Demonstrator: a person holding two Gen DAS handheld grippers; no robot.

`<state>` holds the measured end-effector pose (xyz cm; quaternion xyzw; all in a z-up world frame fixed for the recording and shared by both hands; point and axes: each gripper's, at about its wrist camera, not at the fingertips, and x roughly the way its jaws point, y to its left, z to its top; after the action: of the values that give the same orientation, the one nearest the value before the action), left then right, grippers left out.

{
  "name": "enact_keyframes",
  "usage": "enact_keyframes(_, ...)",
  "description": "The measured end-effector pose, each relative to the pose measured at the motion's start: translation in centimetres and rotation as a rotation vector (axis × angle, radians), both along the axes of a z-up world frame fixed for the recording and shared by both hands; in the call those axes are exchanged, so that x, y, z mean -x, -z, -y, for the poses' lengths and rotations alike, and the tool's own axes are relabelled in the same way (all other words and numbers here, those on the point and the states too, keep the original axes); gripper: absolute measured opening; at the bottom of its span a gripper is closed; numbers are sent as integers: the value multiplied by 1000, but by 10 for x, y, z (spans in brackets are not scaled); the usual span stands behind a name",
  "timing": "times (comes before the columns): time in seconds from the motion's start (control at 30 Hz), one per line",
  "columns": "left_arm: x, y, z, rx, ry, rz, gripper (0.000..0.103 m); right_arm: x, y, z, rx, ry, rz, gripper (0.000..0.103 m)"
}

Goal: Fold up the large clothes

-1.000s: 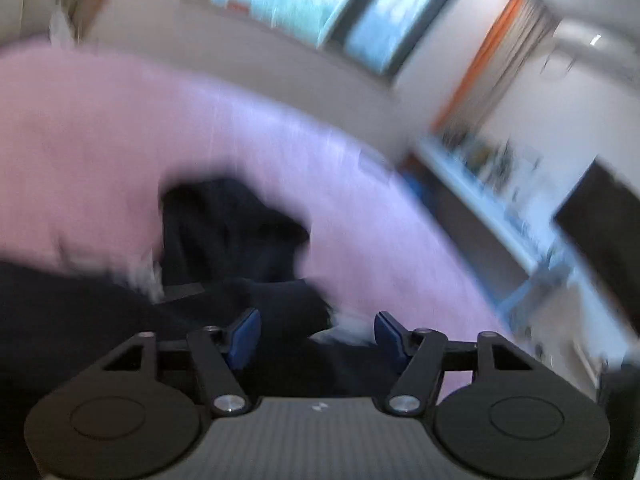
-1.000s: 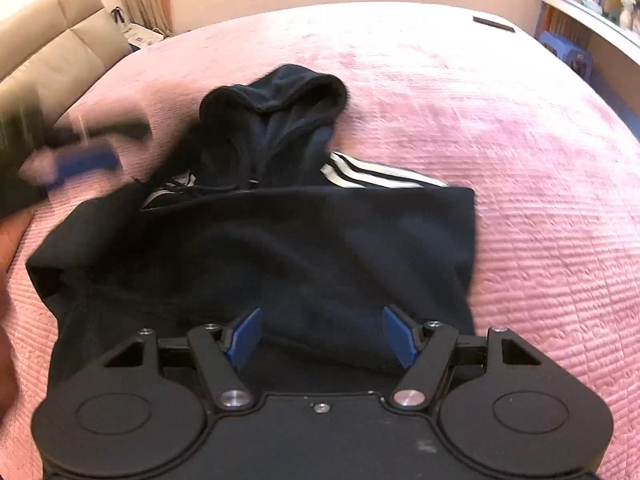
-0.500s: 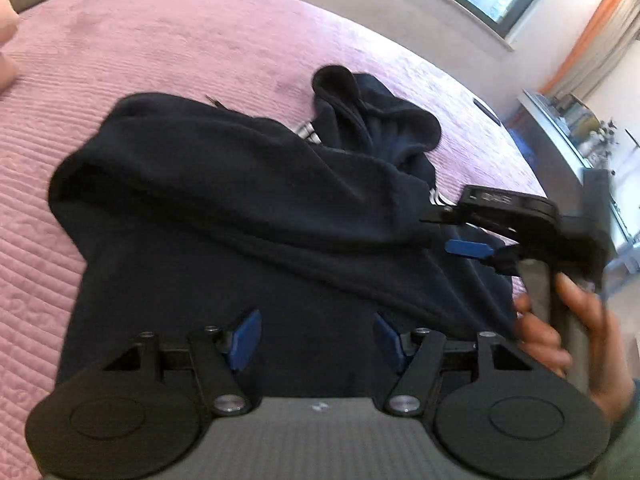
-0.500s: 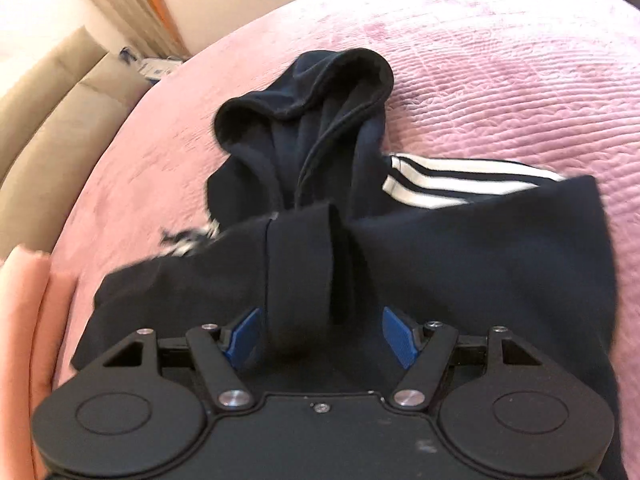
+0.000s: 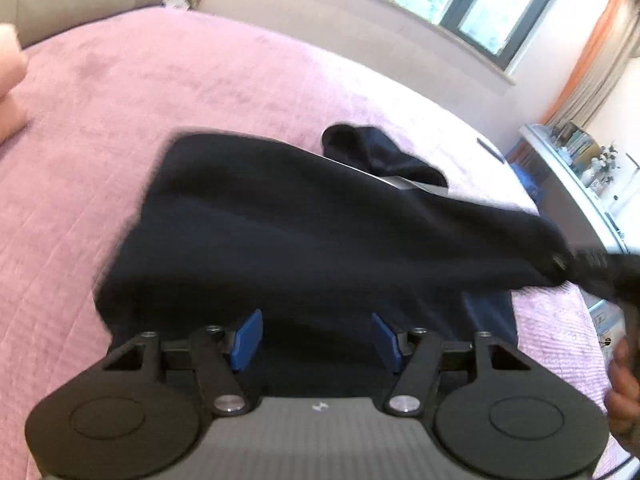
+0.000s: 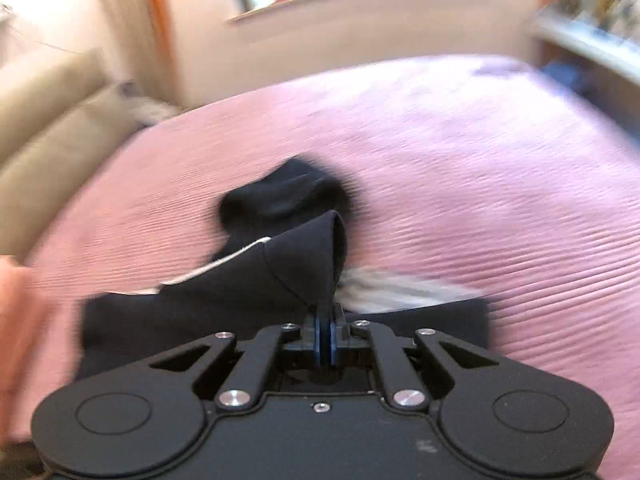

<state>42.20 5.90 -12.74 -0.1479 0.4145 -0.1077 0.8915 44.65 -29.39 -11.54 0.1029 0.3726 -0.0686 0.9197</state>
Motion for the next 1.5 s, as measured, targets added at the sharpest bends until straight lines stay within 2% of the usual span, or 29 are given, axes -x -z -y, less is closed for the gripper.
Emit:
enact_keyframes(0.03,-6,0,1,5,12,6,62,2,6,10,26,31,-43,21)
enact_keyframes(0.07,-11,1,2,2,20,7,62,-1,21,21,39,36,-142,28)
enact_keyframes(0.1,-16,2,3,-8,25,4,62,-6,37,27,32,18,-248,64)
enact_keyframes(0.13,-20,4,4,-19,30,4,62,-8,50,34,22,24,-321,72)
enact_keyframes(0.17,-26,6,5,-22,33,4,62,-5,57,41,12,48,-341,69)
enact_keyframes(0.27,-49,18,9,-35,50,-9,62,-2,51,44,-8,48,-287,68)
enact_keyframes(0.37,-78,35,16,-89,75,-17,62,-10,47,25,-2,-34,-226,65)
enact_keyframes(0.43,-98,47,24,-125,99,-9,61,-21,52,8,-1,-108,-191,40)
enact_keyframes(0.5,-120,60,30,-127,106,-17,61,-40,69,-7,-14,-176,-197,29)
enact_keyframes(0.53,-130,67,32,-131,108,-23,61,-49,77,-17,-19,-197,-215,28)
enact_keyframes(0.6,-145,79,31,-155,90,-45,43,-72,102,-22,11,-216,-269,25)
enact_keyframes(0.63,-150,83,27,-162,85,-43,38,-74,109,-21,52,-198,-278,13)
enact_keyframes(0.7,-155,87,18,-173,63,-44,9,-78,116,-1,145,-89,-260,5)
enact_keyframes(0.73,-156,88,9,-139,52,-53,6,-78,116,12,157,-36,-260,0)
enact_keyframes(0.8,-155,87,-10,-27,27,-87,6,-74,108,41,21,18,-264,0)
enact_keyframes(0.83,-152,84,-16,17,25,-99,8,-70,102,44,-3,26,-259,0)
enact_keyframes(0.87,-146,77,-17,48,50,-95,17,-66,95,41,4,18,-248,0)
enact_keyframes(0.9,-138,71,-17,74,89,-79,25,-58,87,33,22,-7,-228,11)
enact_keyframes(0.93,-130,66,-14,90,117,-67,28,-53,82,22,24,-33,-212,25)
enact_keyframes(0.97,-123,63,-9,99,138,-61,38,-48,79,12,20,-68,-200,27)
enact_keyframes(1.0,-117,63,-3,101,152,-64,46,-44,79,2,17,-106,-203,34)
enact_keyframes(1.07,-107,67,12,71,187,-76,46,-42,85,-10,44,-136,-226,34)
enact_keyframes(1.13,-103,77,24,-29,179,-98,45,-39,98,-12,84,-121,-273,34)
enact_keyframes(1.17,-104,85,27,-94,167,-136,39,-43,104,-10,92,-111,-295,34)
enact_keyframes(1.2,-105,94,28,-155,154,-176,18,-40,110,-4,92,-101,-319,32)
enact_keyframes(1.23,-104,97,27,-209,127,-197,10,-35,109,-1,84,-98,-328,30)
enact_keyframes(1.3,-101,88,16,-197,82,-210,11,-30,103,8,58,-108,-330,29)
enact_keyframes(1.37,-97,73,6,-203,57,-190,14,-27,91,13,40,-120,-323,30)
enact_keyframes(1.5,-114,38,3,-197,84,-110,25,-42,64,20,23,-125,-227,37)
